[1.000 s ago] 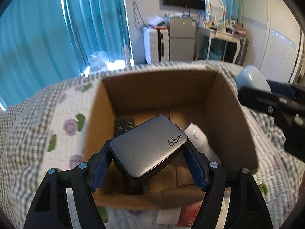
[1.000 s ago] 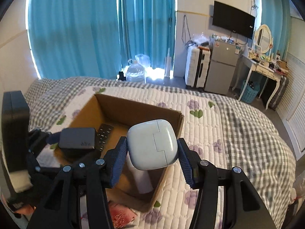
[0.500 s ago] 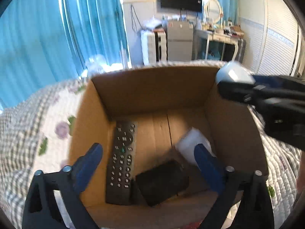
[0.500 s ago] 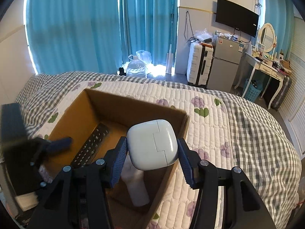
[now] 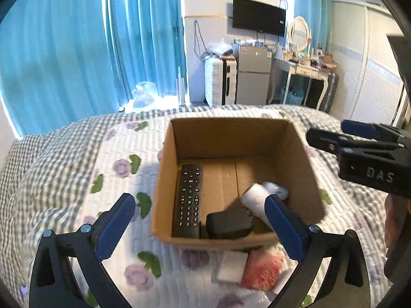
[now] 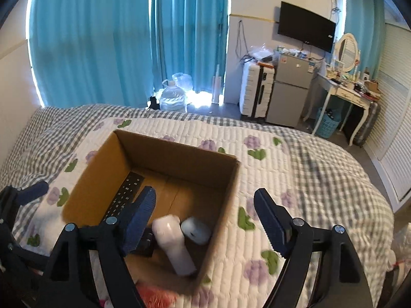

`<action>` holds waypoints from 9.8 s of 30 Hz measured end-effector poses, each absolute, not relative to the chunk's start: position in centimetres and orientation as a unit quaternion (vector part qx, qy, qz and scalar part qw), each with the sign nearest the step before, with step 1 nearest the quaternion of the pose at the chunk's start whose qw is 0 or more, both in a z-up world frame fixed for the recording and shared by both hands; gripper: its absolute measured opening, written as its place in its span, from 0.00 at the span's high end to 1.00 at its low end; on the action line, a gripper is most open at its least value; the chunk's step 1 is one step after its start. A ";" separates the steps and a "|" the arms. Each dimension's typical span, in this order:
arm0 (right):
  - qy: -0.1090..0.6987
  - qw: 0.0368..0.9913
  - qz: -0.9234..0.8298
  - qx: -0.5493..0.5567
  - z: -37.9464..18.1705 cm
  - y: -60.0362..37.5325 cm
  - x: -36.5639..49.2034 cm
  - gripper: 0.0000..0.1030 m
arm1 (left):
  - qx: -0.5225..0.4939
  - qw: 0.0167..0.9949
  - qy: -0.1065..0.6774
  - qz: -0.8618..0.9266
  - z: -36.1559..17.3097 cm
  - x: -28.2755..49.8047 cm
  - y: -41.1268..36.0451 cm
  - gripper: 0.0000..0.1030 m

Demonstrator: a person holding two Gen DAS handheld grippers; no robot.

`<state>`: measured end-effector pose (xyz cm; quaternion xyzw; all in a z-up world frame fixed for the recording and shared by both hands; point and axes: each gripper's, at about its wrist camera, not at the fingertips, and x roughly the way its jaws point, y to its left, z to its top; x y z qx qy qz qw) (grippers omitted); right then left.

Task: Organize rigid objects
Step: 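Carry the power brick and earbuds case into the box and open both grippers, then grasp the red-capped white bottle with the left gripper while the right gripper grasps a white square charger, then carry the bottle and square charger into the box and open both grippers, then grasp the white pronged charger with the left gripper while the right gripper grasps the pink rose card, then carry the pronged charger and rose card into the box and open both grippers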

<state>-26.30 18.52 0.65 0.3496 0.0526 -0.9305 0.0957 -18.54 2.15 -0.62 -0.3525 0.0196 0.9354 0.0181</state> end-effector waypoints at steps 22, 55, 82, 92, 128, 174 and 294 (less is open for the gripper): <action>0.082 0.104 -0.919 0.370 -2.7 18.9 -11.9 0.10 | -0.383 -0.004 0.007 0.924 -4.5 -9.6 1.0 0.01; 0.068 0.089 -0.883 0.455 -13.5 20.7 -13.8 0.10 | -0.435 0.121 0.054 0.891 -13.7 -8.4 5.6 0.60; 0.131 0.136 -0.855 0.483 -15.6 16.2 -12.5 0.44 | -0.429 0.049 0.025 0.902 -10.8 -7.4 1.9 0.64; 0.117 0.136 -0.889 0.421 -6.8 16.8 -10.3 0.44 | -0.363 0.060 0.048 0.929 -3.9 -6.2 2.3 0.64; 0.102 0.126 -0.918 0.361 -2.1 15.7 -30.0 0.44 | -0.378 0.067 0.117 0.916 -6.3 -28.5 5.2 0.64; 0.061 0.070 -0.953 0.290 5.6 19.4 -14.8 0.02 | -0.281 0.017 0.037 0.959 4.8 -9.7 0.4 0.00; 0.083 0.131 -0.920 0.360 0.3 15.7 -26.8 0.10 | -0.380 0.056 0.055 0.922 -6.3 -27.4 2.7 0.60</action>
